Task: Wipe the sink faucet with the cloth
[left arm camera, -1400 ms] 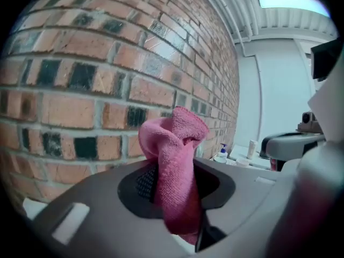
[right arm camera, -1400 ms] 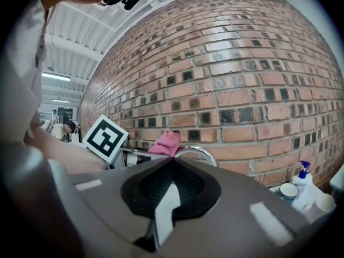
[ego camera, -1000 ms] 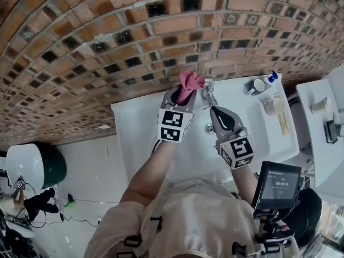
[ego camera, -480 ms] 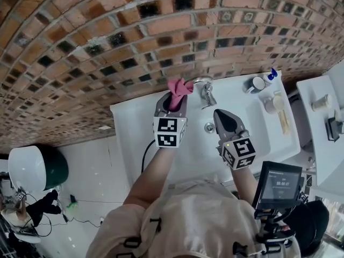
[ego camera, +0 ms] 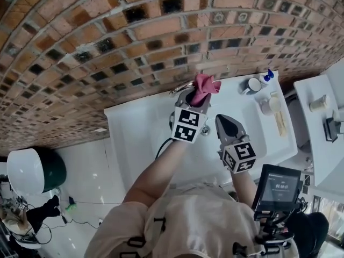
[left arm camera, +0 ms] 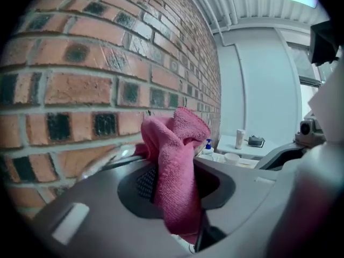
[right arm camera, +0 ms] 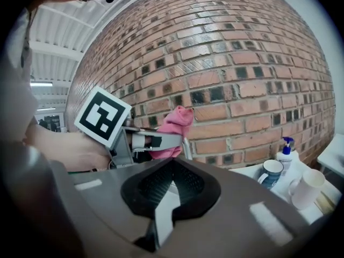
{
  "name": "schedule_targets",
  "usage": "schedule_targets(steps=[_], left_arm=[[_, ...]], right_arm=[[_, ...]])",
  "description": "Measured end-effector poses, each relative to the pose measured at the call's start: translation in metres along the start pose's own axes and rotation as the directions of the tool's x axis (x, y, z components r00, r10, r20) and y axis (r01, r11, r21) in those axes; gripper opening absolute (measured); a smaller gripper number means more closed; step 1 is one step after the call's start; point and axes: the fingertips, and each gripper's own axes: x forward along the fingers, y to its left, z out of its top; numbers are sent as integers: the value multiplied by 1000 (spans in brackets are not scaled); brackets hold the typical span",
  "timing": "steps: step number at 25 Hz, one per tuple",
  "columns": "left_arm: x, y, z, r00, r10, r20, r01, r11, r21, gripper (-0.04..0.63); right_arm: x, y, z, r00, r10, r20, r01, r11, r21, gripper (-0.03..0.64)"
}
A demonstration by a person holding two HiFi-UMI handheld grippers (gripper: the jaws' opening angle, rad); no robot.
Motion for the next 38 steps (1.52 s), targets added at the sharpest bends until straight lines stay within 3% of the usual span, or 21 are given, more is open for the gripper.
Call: schedule_targets(steps=[4,11,14,18,20,26,32,38], left_arm=[[27,11,-36,996,-3,-91,-5,997,-83,123],[43,24,-83,975,14,-221,-33,996,-84,123],[33,21,-76,984,9,-180,-33,991,-128,123],[4,11,-20,1000,19,-1,-18,983,-185,123],[-4,10,-3,999,31,41,-23,980,-196,124],[19,12,-21,999,7,-31,-12,989,-147,124],[48,18,-45,995,16,-97,-25,996,-86,130],[58,19,-70,984,5,-179,-21,996,-89,132]], right_arm=[[0,-19,-4,1000,-14,-12,14,1000,12,-11],[6,-28,-5,1000,-19,-9,20,999,32,-11],[6,-27,-4,1000,-15,-5,15,999,33,-11],[5,-23,-2,1000,-10,0,10,999,33,-9],[5,-18,-1,1000,-2,1,2,1000,30,-11],[3,-13,0,1000,9,5,-9,1000,22,-11],[-3,-34,-6,999,-34,0,34,999,42,-11],[-2,-37,-5,999,-36,3,35,999,41,-11]])
